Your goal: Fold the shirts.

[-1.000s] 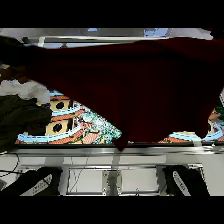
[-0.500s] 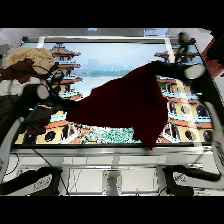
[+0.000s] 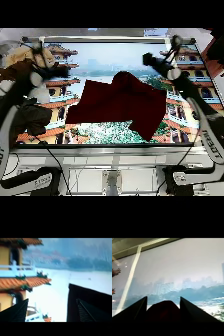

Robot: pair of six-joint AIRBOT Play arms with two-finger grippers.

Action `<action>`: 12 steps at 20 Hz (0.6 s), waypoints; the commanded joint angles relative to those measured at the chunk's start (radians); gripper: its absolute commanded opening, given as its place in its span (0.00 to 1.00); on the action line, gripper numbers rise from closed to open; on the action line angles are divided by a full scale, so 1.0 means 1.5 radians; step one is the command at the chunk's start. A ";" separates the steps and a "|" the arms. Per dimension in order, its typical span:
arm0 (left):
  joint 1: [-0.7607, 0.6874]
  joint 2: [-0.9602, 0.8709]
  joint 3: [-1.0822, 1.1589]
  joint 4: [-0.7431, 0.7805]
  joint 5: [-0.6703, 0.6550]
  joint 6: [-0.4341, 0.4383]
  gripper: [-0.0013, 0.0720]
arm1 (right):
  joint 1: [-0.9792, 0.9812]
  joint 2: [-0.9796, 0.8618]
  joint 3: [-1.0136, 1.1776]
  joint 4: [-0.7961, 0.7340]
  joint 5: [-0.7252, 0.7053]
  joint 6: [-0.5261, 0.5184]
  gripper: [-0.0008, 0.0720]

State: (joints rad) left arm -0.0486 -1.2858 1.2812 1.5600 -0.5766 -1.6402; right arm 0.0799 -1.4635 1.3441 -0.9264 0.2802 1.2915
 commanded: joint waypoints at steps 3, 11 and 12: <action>0.153 0.085 -0.014 0.070 -0.224 -0.003 0.98 | -0.186 0.136 -0.039 -0.194 0.488 0.034 0.57; 0.211 0.165 -0.428 -0.303 -0.300 0.104 0.98 | -0.342 0.225 -0.399 -0.070 0.519 0.049 0.74; 0.211 0.165 -0.436 -0.352 -0.298 0.125 0.98 | -0.357 0.222 -0.428 -0.010 0.500 0.028 0.74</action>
State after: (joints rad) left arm 0.2543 -1.0534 0.7410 1.2793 -0.9779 -1.5402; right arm -0.3824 -1.1446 0.8459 -1.0981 1.0382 1.3464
